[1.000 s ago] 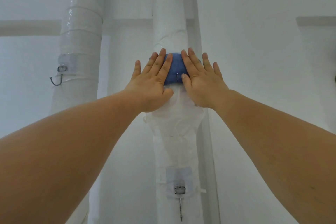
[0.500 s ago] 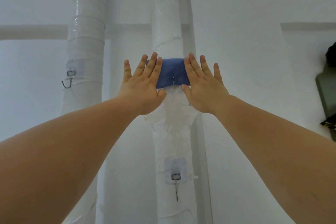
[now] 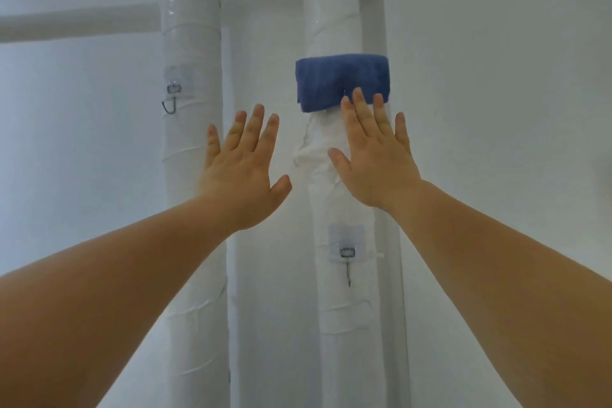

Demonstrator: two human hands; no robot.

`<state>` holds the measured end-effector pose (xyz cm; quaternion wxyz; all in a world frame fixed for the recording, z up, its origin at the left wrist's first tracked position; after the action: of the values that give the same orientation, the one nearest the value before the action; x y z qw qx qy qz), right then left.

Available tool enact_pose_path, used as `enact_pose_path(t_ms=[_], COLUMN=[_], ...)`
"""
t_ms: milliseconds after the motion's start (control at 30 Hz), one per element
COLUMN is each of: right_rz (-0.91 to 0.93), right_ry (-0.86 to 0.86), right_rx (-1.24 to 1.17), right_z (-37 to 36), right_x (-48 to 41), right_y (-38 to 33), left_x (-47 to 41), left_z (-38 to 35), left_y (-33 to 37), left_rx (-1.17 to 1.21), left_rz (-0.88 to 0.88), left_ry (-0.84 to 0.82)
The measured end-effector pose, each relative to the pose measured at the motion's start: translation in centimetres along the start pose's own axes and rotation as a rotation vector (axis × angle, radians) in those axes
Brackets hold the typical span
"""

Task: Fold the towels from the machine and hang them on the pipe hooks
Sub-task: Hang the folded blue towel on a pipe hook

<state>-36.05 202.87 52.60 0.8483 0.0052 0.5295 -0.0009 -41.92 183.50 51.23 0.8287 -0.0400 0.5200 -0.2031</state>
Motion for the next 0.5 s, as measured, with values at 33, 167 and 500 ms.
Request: enact_pose_path(t_ms=[33, 167, 500], right_rz=[-0.007, -0.047, -0.266], right_ry=[-0.012, -0.093, -0.277], right_rx=[-0.003, -0.007, -0.055], right_z=[-0.6, -3.6, -13.0], right_x=[0.8, 4.7, 16.3], right_y=[-0.4, -2.6, -10.0], left_x=[1.0, 5.1, 15.2], left_z=[-0.5, -2.6, -14.2], left_y=[-0.2, -1.0, -3.8], left_rx=[0.002, 0.020, 0.353], left_rz=[-0.007, -0.092, -0.229], left_ry=[-0.018, -0.099, -0.166])
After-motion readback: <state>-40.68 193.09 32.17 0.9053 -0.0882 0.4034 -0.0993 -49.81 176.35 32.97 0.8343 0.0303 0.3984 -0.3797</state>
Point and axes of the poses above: each hand's wrist, its own x-axis away from the middle knuckle, its own z-axis out of the back of the hand, y = z × x, the point moved 5 cm from there along -x, towards the middle knuckle, and after that the axes turned 11 degrees about -x, right-handed, at the moved point
